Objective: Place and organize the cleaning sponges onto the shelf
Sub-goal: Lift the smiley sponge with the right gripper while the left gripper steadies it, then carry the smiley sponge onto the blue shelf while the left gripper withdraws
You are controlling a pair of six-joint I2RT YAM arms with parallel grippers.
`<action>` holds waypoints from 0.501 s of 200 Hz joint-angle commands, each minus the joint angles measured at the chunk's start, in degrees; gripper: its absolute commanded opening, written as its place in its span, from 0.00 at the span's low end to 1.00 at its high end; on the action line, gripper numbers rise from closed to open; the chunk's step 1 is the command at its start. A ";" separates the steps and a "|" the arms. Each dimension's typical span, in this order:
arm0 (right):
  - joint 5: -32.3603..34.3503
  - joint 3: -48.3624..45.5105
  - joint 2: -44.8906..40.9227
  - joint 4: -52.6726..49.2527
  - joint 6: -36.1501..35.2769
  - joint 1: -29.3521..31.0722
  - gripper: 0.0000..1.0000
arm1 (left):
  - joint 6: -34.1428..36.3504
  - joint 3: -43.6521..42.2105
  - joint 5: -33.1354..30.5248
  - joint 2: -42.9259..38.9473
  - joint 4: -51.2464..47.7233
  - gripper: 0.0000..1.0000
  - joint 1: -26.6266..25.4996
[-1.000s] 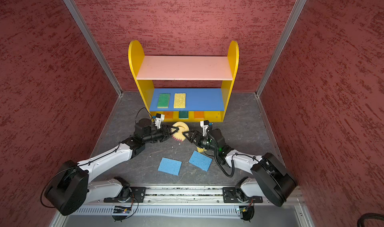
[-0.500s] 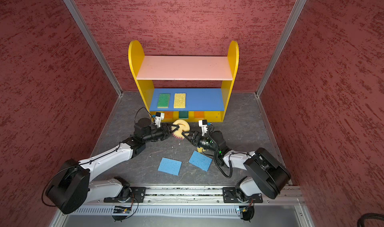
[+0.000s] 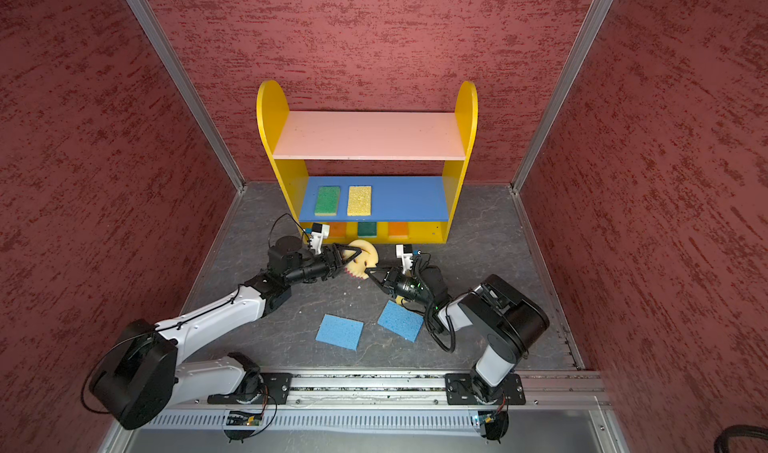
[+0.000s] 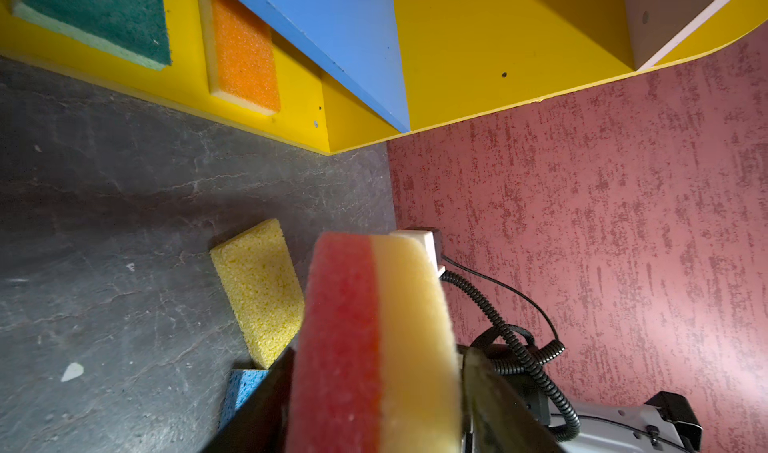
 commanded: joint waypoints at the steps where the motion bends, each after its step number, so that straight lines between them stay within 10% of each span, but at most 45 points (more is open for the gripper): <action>1: 0.04 0.66 -1.56 0.01 0.06 0.39 0.00 | 2.83 -0.03 -0.86 -4.19 -2.61 0.77 0.36; 100: 20.22 14.67 -25.76 -67.34 -25.77 -0.21 0.00 | 10.98 -2.03 -7.94 -24.82 -25.58 0.95 8.03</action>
